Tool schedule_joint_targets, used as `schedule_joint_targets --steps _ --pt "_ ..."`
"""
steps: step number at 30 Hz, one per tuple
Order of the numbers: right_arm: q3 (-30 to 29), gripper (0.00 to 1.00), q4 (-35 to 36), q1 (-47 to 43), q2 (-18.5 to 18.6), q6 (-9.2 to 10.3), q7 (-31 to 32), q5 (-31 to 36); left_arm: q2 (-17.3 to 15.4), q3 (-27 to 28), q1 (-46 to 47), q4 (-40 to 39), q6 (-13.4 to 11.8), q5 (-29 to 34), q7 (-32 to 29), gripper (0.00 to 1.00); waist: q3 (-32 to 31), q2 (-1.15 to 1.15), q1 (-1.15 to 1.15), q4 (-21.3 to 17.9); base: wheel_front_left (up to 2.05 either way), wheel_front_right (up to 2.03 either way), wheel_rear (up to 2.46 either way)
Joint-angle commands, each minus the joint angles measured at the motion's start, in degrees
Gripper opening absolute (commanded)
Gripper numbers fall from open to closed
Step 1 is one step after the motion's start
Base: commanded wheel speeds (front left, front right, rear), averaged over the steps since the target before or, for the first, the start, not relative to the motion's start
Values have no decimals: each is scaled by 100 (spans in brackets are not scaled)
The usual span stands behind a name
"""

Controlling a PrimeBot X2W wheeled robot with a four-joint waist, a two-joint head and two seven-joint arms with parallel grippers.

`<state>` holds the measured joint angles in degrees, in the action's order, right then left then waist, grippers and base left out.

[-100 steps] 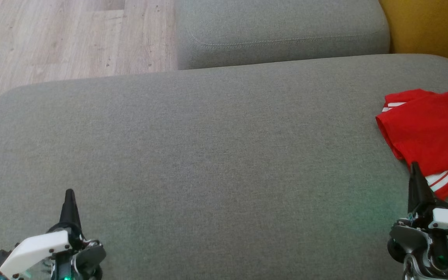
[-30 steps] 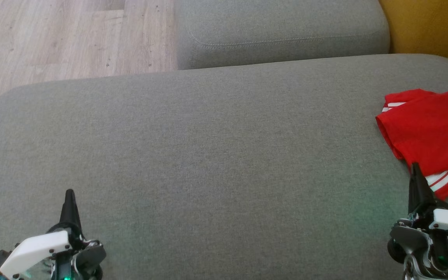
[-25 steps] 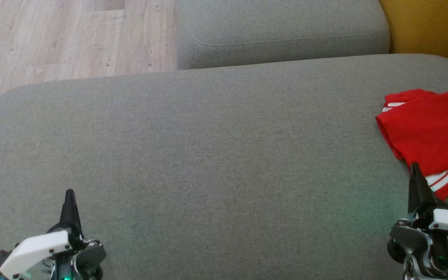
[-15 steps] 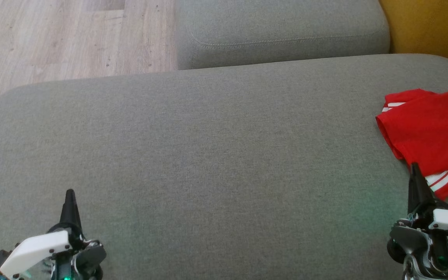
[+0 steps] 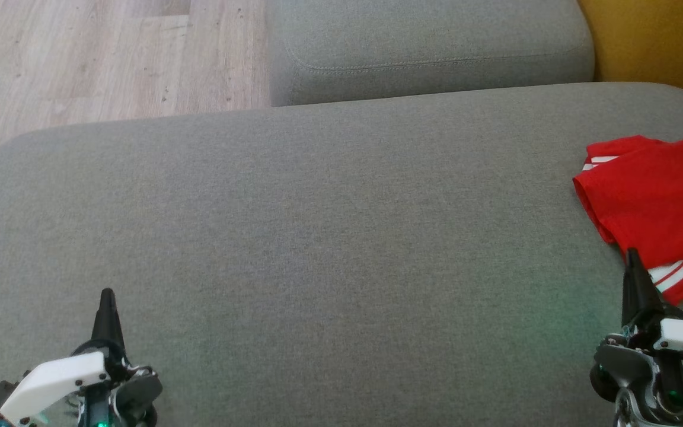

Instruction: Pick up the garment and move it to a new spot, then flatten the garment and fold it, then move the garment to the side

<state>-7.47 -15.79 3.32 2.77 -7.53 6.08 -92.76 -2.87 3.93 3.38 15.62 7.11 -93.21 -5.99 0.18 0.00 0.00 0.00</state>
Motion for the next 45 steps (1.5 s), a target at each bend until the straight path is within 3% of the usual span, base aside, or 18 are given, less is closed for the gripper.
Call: schedule_joint_targets --steps 1,45 --pt "117 0 178 284 30 4 22 41 -30 223 278 -159 37 75 -20 0 0 0 0 0 0 0 0" --pt "102 0 177 285 20 4 34 53 -15 244 280 -158 37 92 -37 0 0 0 0 0 0 0 0"
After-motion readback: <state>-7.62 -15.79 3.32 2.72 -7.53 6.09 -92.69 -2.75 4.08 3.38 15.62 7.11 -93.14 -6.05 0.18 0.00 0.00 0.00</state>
